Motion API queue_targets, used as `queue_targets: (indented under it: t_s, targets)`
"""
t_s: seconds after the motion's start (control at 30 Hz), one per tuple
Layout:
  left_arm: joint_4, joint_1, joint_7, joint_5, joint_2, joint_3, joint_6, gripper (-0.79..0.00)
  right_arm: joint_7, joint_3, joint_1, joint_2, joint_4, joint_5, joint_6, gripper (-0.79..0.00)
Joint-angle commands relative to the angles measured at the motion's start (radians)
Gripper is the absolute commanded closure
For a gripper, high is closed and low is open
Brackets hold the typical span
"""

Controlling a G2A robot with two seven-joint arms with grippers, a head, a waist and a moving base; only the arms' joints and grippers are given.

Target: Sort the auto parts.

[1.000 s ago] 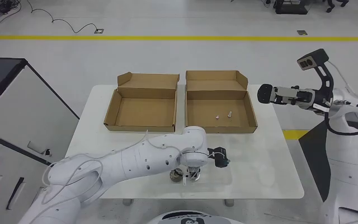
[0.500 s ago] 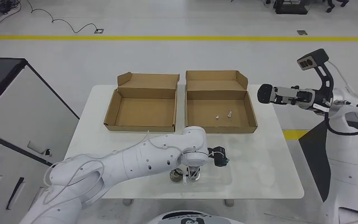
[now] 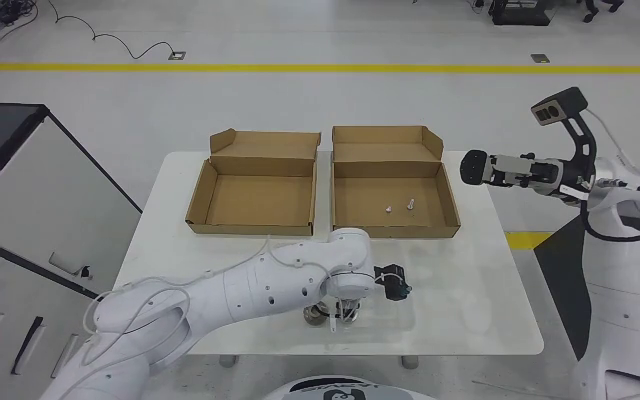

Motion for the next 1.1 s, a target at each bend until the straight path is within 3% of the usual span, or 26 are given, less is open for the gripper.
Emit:
queue_targets:
  t_s: [0.0,0.43,0.5,0.53,0.57,0.83,1.07]
  targets:
    - [0.002,0.0,0.0,0.0,-0.001,0.0,0.0,-0.234,0.0,0.0,0.0,0.0,0.0,0.0,0.0,-0.785]
    - [0.019,0.012,0.0,0.016,-0.011,0.0,0.0,-0.203,0.0,0.0,0.0,0.0,0.0,0.0,0.0,-0.785]
    - [0.023,0.013,0.0,0.016,-0.012,0.0,0.0,-0.151,0.0,0.0,0.0,0.0,0.0,0.0,0.0,-0.785]
    - [0.024,0.013,0.0,0.018,-0.013,0.0,0.0,-0.043,0.0,0.0,0.0,0.0,0.0,0.0,0.0,-0.785]
    - [0.025,0.013,0.0,0.018,-0.013,0.0,0.0,0.0,0.0,0.0,0.0,0.0,0.0,0.0,0.0,-0.785]
    - [-0.008,-0.019,0.0,-0.005,-0.003,0.0,0.0,0.0,0.0,0.0,0.0,0.0,0.0,0.0,0.0,-0.785]
    - [-0.094,-0.103,0.0,-0.031,0.039,0.0,0.028,0.0,0.0,0.0,0.0,0.0,0.0,0.0,0.0,-0.785]
